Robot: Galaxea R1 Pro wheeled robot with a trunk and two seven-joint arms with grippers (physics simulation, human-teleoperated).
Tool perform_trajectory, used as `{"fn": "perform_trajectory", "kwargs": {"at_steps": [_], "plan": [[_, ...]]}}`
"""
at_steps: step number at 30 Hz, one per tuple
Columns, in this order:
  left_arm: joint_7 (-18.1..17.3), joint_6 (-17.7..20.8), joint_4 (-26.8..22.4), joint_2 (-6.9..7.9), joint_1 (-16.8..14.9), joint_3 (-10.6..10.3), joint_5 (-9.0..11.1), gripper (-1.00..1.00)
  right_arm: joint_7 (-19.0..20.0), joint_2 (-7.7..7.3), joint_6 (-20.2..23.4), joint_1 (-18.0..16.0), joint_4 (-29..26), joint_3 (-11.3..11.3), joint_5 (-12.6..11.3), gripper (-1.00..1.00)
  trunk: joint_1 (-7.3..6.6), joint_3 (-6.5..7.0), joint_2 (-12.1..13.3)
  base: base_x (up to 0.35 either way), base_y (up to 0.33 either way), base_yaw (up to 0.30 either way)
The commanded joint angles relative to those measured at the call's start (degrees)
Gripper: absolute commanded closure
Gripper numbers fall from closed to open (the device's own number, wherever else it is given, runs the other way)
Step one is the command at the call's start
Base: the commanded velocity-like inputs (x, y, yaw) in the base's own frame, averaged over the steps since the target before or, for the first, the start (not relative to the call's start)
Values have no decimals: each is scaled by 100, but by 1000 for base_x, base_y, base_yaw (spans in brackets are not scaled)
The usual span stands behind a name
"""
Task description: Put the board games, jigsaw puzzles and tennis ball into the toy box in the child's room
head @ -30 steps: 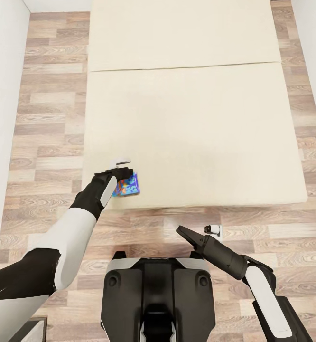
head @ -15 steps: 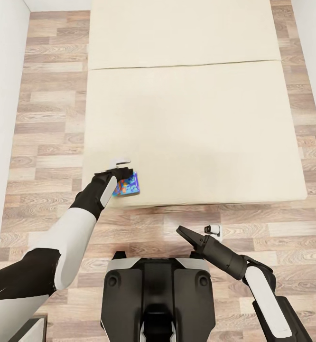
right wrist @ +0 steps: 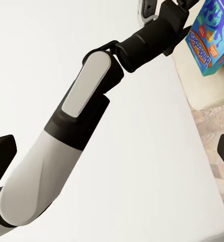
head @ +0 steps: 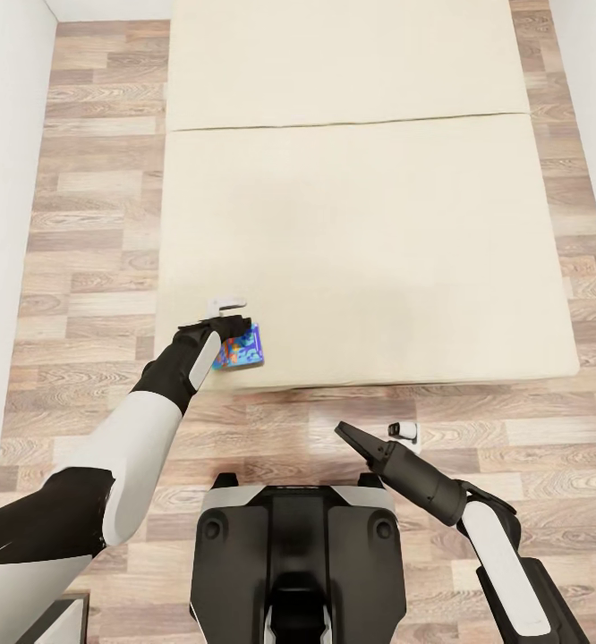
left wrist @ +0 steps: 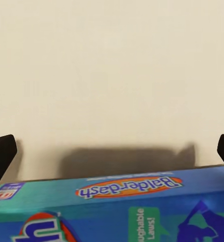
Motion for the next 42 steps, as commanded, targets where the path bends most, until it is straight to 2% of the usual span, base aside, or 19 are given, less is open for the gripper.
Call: {"fn": "perform_trajectory", "kwargs": {"at_steps": [1, 11, 15, 20, 27, 30, 35, 42], "plan": [[42, 25, -8, 0, -1, -10, 60, -100, -21, -3, 33, -2, 1, 2, -36, -100, 4, -5, -9, -16, 0, 0], [44, -108, -8, -27, 13, -38, 34, -100, -337, 43, 16, -2, 13, -11, -50, -100, 4, -5, -9, -11, 0, 0], [45, -206, -2, -104, 1, -39, 48, -100, -418, 173, 20, -2, 17, -22, -27, -100, 4, -5, -9, 0, 0, 0], [43, -228, 0, -117, 0, -38, 50, -100, -537, 204, 21, -2, 18, -24, -28, -100, 4, -5, -9, 0, 0, 0], [47, -460, 223, -138, 31, -59, 46, -100, -704, 267, 10, -2, 18, -19, -9, -100, 4, -5, -9, 0, 0, 0], [50, -531, 271, -140, 40, -54, -52, -100, -720, 310, 11, -2, 18, -29, -8, -100, 4, -5, -9, 0, 0, 0], [51, -682, 356, -140, 43, -46, -181, -100, -870, 320, 12, -2, 18, -33, -19, -100, 4, -5, -9, 0, 0, 0], [64, -741, 417, -140, 43, -42, -357, -100, -883, 321, 14, -2, 18, -33, -20, -100, 4, -5, -9, -10, 0, 0]]}}
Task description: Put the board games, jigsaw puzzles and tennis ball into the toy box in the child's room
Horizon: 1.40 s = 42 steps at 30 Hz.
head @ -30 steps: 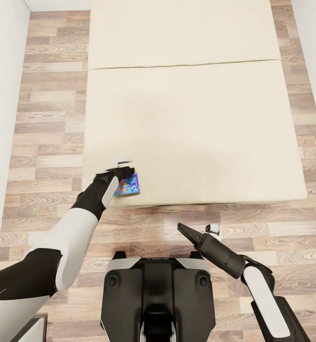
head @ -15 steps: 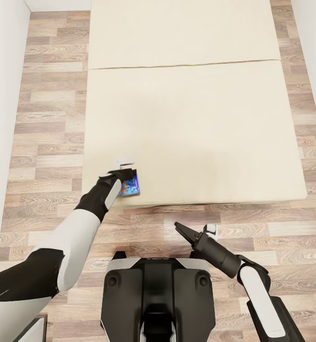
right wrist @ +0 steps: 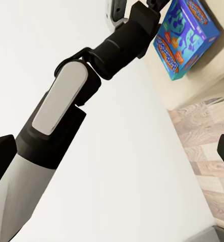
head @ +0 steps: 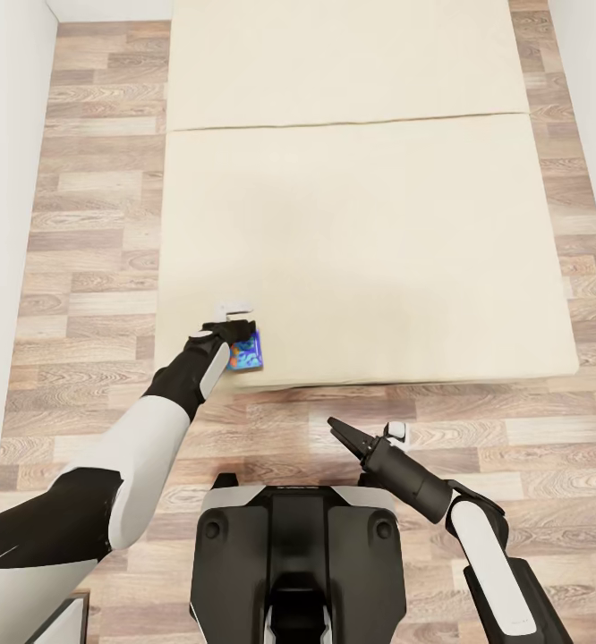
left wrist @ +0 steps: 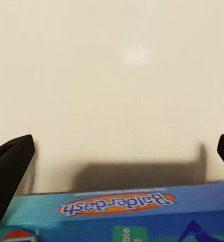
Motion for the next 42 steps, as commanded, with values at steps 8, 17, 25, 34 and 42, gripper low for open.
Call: {"fn": "perform_trajectory", "kwargs": {"at_steps": [8, 17, 25, 34, 42], "plan": [[-3, 19, 22, 9, 1, -6, -3, -100, -4, -2, 33, -2, -1, -1, -22, -100, 7, -6, -4, -55, 0, 0], [-4, 21, 39, 7, 1, -7, -112, -100, -4, 4, 34, -2, -1, -1, -22, -100, 7, -6, -4, -24, 0, 0], [4, 7, -63, -67, 0, -25, -199, -100, -13, 78, 96, -4, -47, 9, -46, -100, 7, -5, -4, -17, 0, 0], [10, 213, -34, -55, -20, -23, -196, -100, 1, 214, 39, -2, 152, 29, 104, -100, 7, -5, -4, 0, 0, 0], [12, 388, -29, -42, -27, -28, -276, -100, 4, 249, 21, -2, 310, 35, 196, -100, 7, -5, -4, 0, 0, 0]]}}
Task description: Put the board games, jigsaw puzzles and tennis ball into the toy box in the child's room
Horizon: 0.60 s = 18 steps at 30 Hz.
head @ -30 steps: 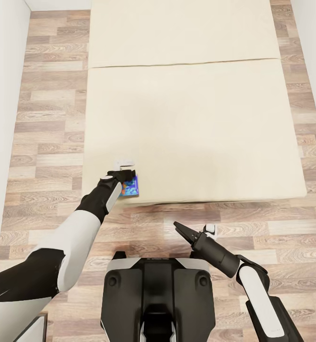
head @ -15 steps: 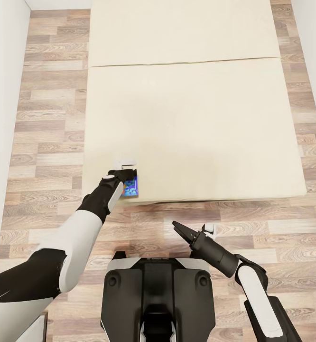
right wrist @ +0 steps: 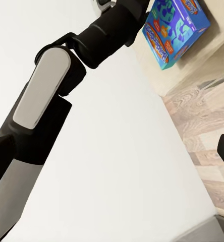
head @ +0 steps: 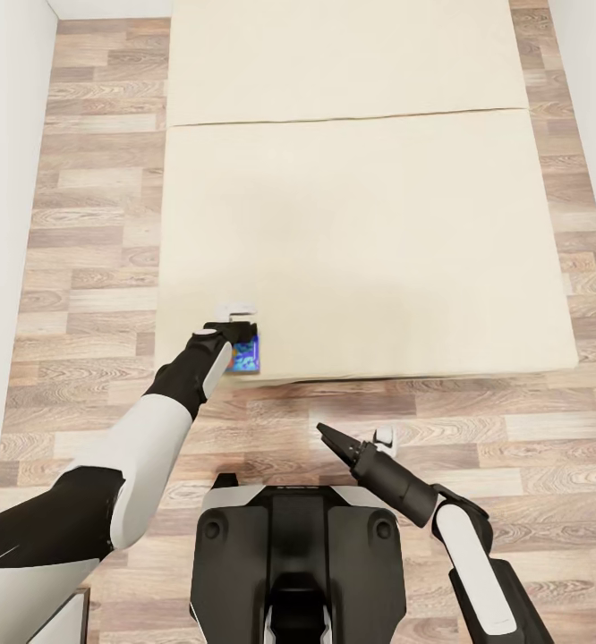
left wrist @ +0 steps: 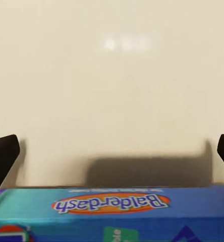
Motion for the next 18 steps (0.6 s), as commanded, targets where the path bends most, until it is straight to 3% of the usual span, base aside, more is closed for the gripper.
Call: {"fn": "perform_trajectory", "kwargs": {"at_steps": [1, 5, 18], "plan": [[38, 66, 1, 3, 4, -4, 40, -100, -2, 4, 38, -1, 1, -6, -20, -100, 5, -6, -6, 0, 0, 0], [38, 126, 1, -3, 3, -19, -46, -100, -1, 7, 41, -1, 11, -6, -13, -100, 5, -6, -6, 0, 0, 0], [38, 203, -1, 4, -2, -15, -33, -100, -5, 7, 41, -1, 12, 1, -12, -100, 5, -6, -6, 0, 0, 0]]}}
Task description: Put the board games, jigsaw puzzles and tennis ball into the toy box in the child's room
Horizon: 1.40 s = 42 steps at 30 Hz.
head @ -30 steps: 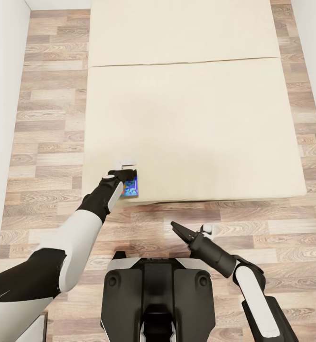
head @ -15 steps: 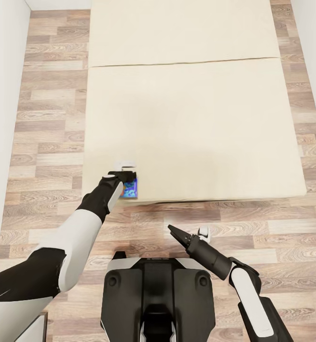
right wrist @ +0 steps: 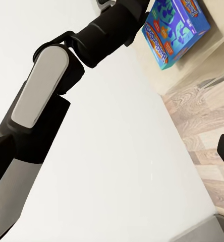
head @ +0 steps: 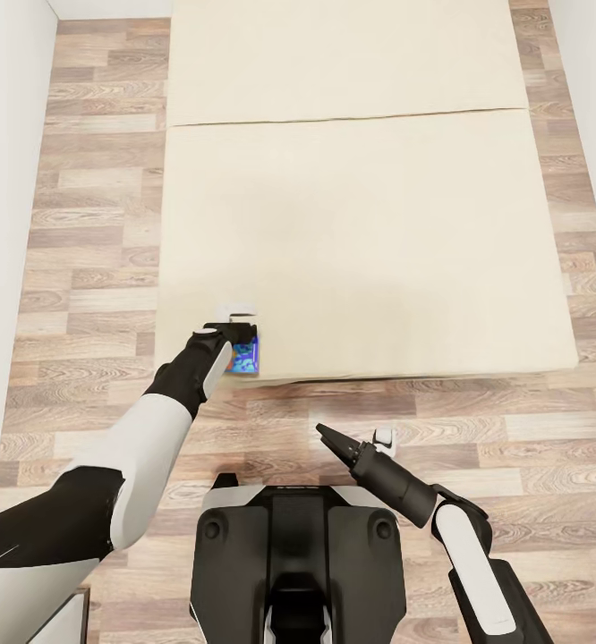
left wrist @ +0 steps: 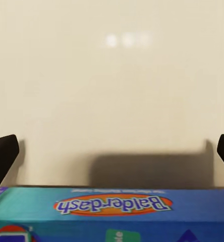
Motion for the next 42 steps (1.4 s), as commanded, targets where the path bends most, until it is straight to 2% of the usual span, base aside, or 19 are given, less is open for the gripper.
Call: {"fn": "perform_trajectory", "kwargs": {"at_steps": [1, 12, 13, 31, 42], "plan": [[37, 44, 26, 4, 2, -7, 33, -100, -1, 3, 37, -1, -2, -6, -21, -100, 6, -6, -6, 0, 0, 0], [14, 30, 23, 13, 0, -7, 33, -100, 2, 3, 36, -1, -2, -9, -21, -100, 6, -6, -6, 0, 0, 0], [12, 28, 22, 13, 0, -7, 231, -100, 2, 3, 36, -1, -2, -10, -21, -100, 6, -6, -6, 0, 0, 0], [18, 46, 18, 13, 0, -4, 233, -100, -2, 3, 38, -1, -2, -7, -21, -100, 6, -6, -6, -1, 0, 0], [19, 61, 18, 13, 0, 0, 233, -100, -6, 3, 32, -1, -2, -6, -21, -100, 6, -6, -6, -110, 0, 0]]}}
